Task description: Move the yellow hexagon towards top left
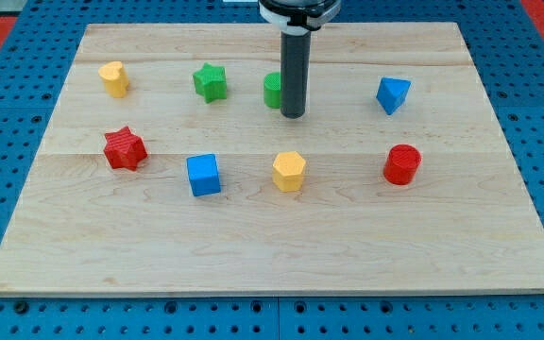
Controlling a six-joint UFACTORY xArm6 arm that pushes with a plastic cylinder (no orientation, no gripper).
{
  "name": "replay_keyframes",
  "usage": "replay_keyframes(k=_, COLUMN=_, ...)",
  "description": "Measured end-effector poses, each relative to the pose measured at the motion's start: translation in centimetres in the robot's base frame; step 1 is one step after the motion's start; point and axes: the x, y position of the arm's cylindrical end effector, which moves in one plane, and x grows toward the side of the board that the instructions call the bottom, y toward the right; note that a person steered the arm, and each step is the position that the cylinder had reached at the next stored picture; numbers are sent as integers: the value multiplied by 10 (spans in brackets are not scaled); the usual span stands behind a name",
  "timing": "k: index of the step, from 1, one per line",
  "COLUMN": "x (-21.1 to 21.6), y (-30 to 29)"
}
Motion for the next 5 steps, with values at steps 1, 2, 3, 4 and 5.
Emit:
replay_keyframes(k=1, x=-6, y=-28)
replay_keyframes(k=2, x=-21, y=-38)
replay_keyframes(k=3, x=-13, y=-27)
replay_keyframes(k=4, x=-9, y=-27)
replay_keyframes(k=5, x=-9, y=-30)
